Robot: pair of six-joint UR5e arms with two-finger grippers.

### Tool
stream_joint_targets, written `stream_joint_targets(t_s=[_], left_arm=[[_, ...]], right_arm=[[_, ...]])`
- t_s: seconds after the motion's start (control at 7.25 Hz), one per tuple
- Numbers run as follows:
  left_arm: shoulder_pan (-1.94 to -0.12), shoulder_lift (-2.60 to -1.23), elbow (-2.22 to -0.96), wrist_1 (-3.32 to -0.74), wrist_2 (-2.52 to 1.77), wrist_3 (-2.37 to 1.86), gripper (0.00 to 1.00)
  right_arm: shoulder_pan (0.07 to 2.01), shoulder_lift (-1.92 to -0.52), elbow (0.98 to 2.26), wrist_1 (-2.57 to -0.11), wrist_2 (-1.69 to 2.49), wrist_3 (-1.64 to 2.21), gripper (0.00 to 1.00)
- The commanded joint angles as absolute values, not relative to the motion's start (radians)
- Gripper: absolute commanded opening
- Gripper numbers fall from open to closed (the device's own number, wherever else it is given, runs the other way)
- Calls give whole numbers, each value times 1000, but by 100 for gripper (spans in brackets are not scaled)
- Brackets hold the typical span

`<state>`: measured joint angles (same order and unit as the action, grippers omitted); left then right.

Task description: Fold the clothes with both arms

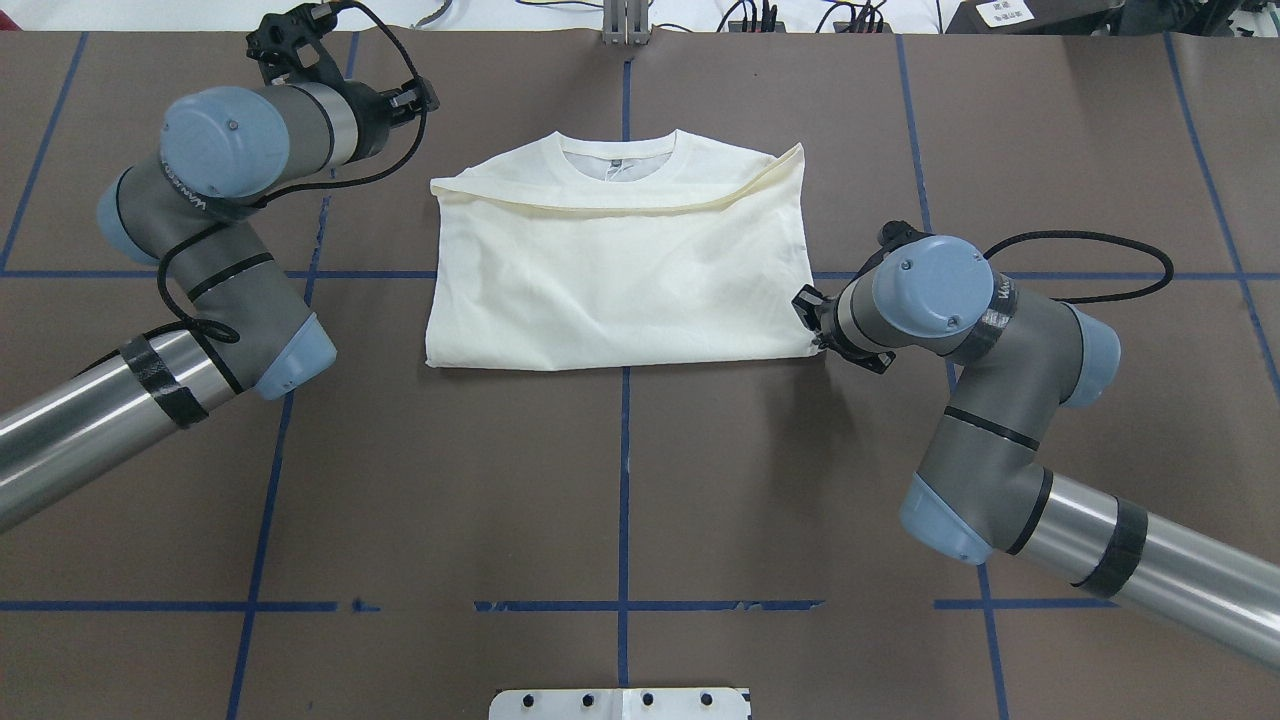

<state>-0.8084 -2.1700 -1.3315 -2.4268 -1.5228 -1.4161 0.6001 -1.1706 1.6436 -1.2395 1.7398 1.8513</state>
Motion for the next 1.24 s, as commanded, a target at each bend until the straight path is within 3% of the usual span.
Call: stream_joint_targets(t_s=[0.0, 0.41, 0.69, 0.83, 1.1], left_arm=[[-808, -2172, -1335, -2428, -1523, -1420, 54], [-807, -2169, -1329, -2528, -1580, -1430, 49], [-798, -2180, -1344, -2537, -1586, -1434, 49], [-787, -2168, -1398, -2534, -1613, -1436, 49], [-775, -2158, -1455, -2520, -1769, -1500, 49]], right_arm=[[597, -1219, 1757, -1247, 1749, 1850, 0], [317, -1581, 2228, -1264, 1767, 1880, 0], [37, -1612, 2319, -1266, 1757, 2041, 0], [-6, -1611, 2322, -1266, 1737, 2045, 98], [52, -1595, 2325, -1266, 1723, 2043, 100]])
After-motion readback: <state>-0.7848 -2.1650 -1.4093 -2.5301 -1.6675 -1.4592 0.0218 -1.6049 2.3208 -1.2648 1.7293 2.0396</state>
